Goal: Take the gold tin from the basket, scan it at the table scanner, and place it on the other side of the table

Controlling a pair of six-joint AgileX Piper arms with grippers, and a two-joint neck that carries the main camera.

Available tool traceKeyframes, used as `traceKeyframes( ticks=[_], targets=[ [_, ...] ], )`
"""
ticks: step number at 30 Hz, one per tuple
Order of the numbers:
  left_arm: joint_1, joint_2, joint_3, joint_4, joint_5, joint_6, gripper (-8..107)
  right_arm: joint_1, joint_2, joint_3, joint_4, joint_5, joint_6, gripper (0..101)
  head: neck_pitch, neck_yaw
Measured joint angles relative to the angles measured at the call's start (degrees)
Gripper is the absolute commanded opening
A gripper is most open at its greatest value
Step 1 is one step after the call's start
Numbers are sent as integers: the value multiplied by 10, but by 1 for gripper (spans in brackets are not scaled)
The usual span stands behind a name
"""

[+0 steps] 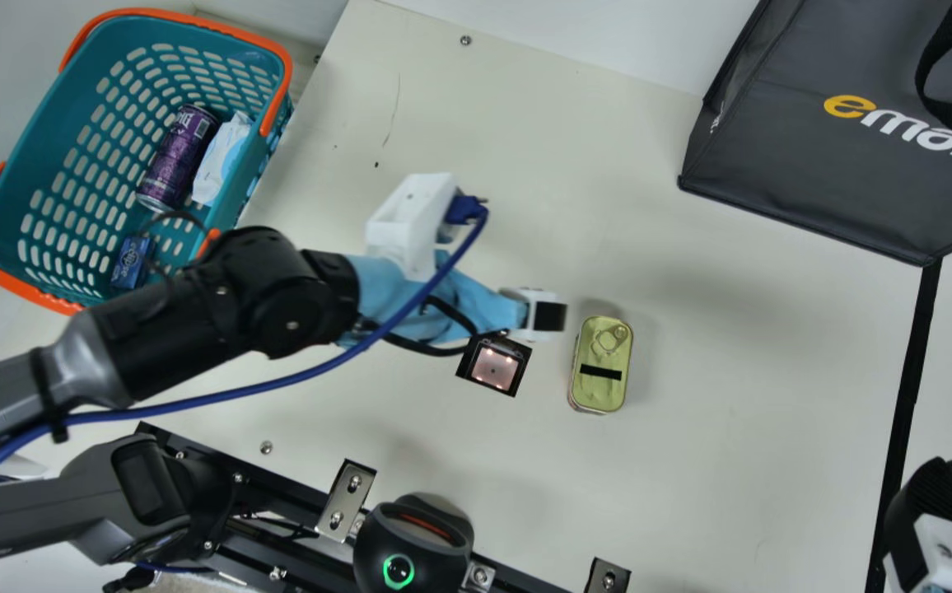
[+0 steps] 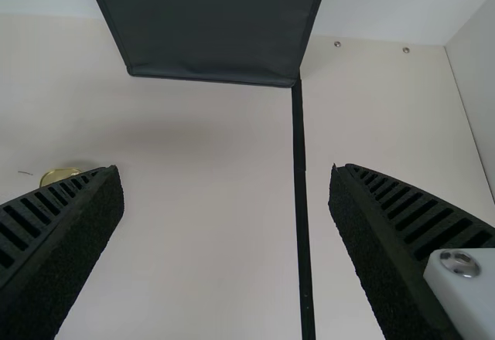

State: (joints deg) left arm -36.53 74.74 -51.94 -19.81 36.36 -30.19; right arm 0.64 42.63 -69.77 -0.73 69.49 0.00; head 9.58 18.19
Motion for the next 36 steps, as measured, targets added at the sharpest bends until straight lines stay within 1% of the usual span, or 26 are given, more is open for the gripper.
traceKeyframes(
  ticks=[6, 10, 14, 19, 23, 29, 32, 36],
  targets=[
    [71, -62, 27, -3, 22, 66, 90, 0, 0, 0, 0, 0, 0, 95, 0, 0],
    [120, -98, 37, 11, 42, 107, 90, 0, 0, 0, 0, 0, 0, 95, 1, 0],
    [166, -130, 36, 33, 69, 143, 90, 0, 0, 0, 0, 0, 0, 95, 1, 0],
    [207, -161, 22, 80, 109, 173, 90, 0, 0, 0, 0, 0, 0, 95, 0, 0],
    [213, -185, 4, 131, 148, 177, 90, 0, 0, 0, 0, 0, 0, 95, 1, 0],
    [199, -209, -18, 229, 194, 155, 90, 0, 0, 0, 0, 0, 0, 95, 1, 0],
    [199, -209, -18, 255, 197, 155, 90, 0, 0, 0, 0, 0, 0, 95, 1, 0],
    [199, -209, -18, 259, 197, 155, 90, 0, 0, 0, 0, 0, 0, 95, 0, -1]
  ],
)
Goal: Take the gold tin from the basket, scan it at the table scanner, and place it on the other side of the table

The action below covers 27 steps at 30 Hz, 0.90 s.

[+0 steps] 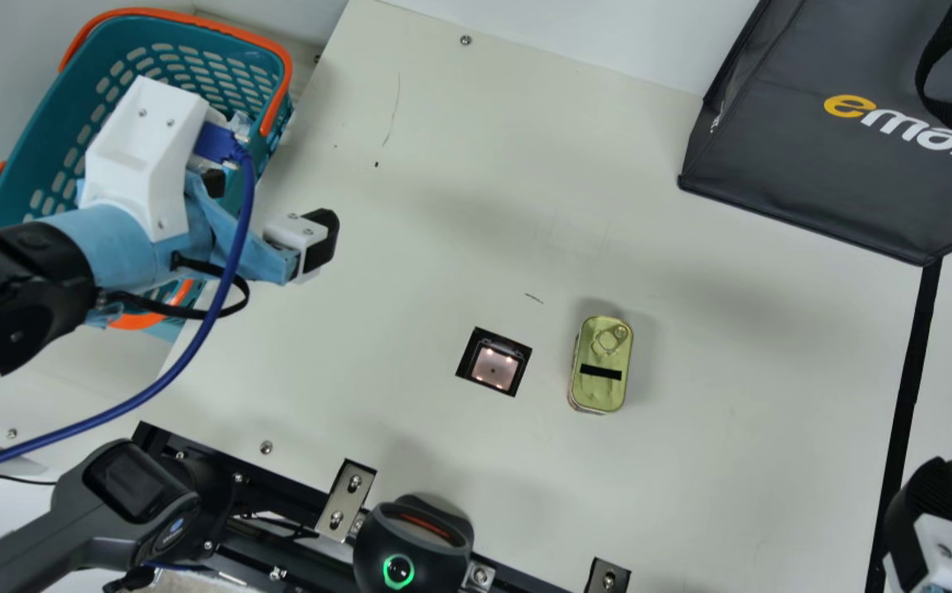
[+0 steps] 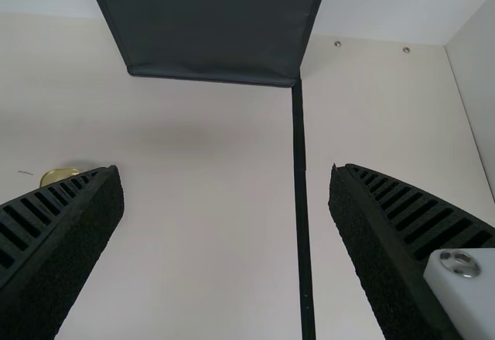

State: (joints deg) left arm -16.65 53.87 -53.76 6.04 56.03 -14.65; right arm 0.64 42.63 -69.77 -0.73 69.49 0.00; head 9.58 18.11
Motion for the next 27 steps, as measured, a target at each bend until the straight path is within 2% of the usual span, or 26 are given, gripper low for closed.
traceKeyframes(
  ticks=[16, 21, 27],
  targets=[
    [0, 0, 0, 0, 1, 0, 90, 0, 0, 0, 0, 0, 0, 95, 1, -193],
    [0, 0, 0, 0, 1, 0, 90, 11, 4, -1, 4, 0, 0, 95, 1, -197],
    [0, 0, 0, 0, 1, 0, 90, 52, 27, -10, 32, 2, -15, 95, 0, -198]
  ],
)
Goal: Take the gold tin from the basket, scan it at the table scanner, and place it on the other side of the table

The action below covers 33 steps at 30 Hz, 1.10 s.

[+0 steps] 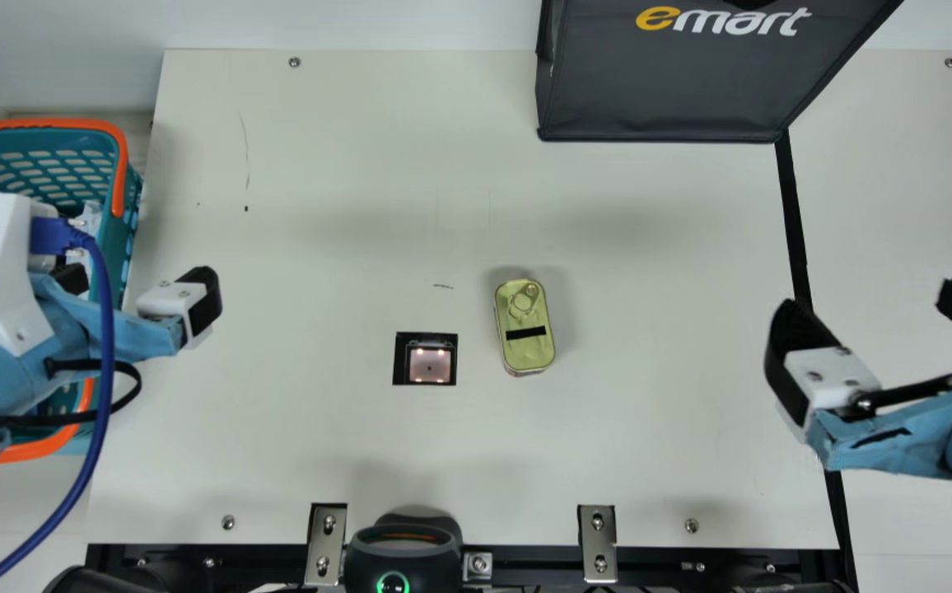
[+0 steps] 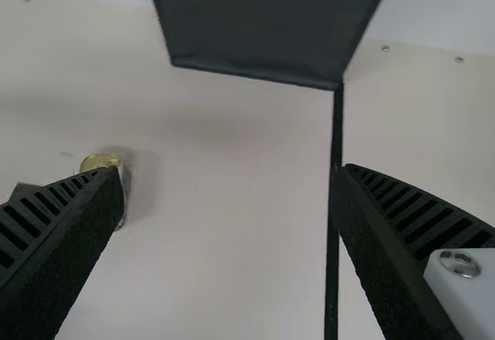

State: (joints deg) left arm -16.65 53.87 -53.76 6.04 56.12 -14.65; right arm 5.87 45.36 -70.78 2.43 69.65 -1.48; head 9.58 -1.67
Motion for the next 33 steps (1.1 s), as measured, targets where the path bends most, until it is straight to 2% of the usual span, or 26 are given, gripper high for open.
traceKeyframes(
  ticks=[11, 19, 25, 33],
  targets=[
    [0, 0, 0, 0, 0, 0, 90, 88, 47, 0, 50, -1, -28, 95, 0, 1],
    [0, 0, 0, 0, 0, 0, 90, 143, 81, 9, 70, -14, -15, 95, 1, 0],
    [0, 0, 0, 0, 0, 0, 90, 191, 123, 23, 53, -41, 29, 95, 0, 1],
    [0, 0, 0, 0, 0, 0, 90, 273, 194, 34, 10, -83, 117, 95, 1, 1]
  ],
)
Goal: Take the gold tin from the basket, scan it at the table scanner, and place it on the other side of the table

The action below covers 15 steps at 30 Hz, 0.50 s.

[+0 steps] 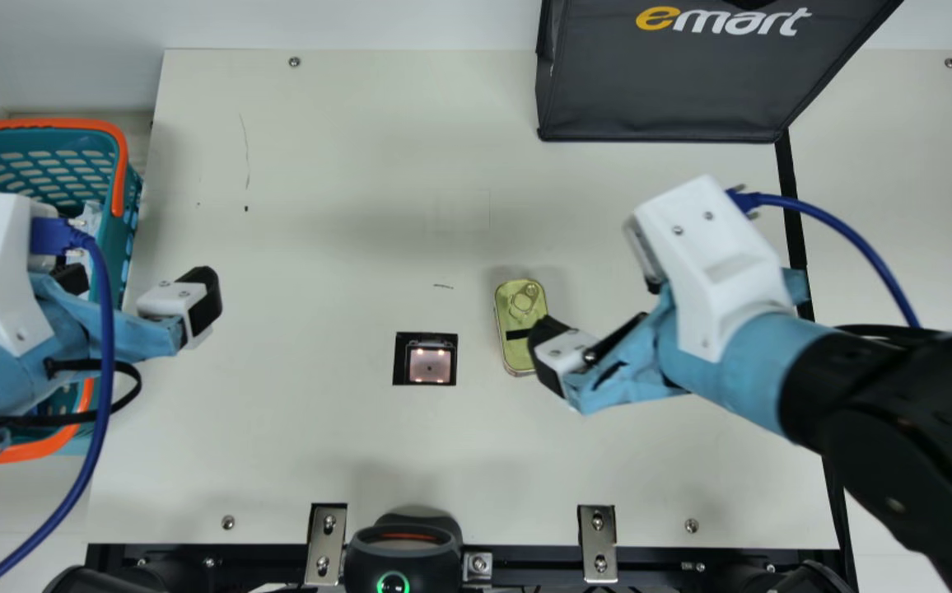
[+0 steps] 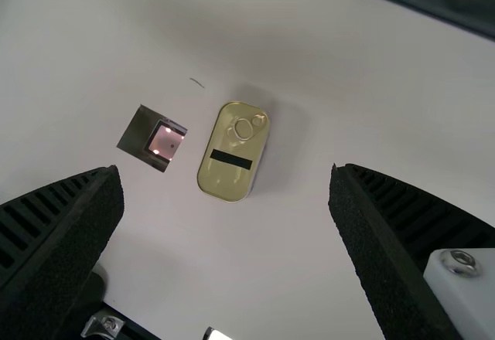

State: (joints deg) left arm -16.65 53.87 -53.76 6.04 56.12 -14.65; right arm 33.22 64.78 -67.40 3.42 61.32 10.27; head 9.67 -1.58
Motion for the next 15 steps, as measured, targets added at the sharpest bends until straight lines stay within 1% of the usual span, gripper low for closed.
traceKeyframes(
  ticks=[4, 8, 15],
  targets=[
    [0, 0, 0, 0, 0, 0, 90, 37, 41, 1, -19, -21, 46, 95, 0, 0],
    [0, 0, 0, 0, 0, 0, 90, 68, 78, 5, -40, -34, 89, 95, 0, 0],
    [0, 0, 0, 0, 0, 0, 90, 104, 142, 6, -77, -56, 165, 95, -1, 0]
  ],
)
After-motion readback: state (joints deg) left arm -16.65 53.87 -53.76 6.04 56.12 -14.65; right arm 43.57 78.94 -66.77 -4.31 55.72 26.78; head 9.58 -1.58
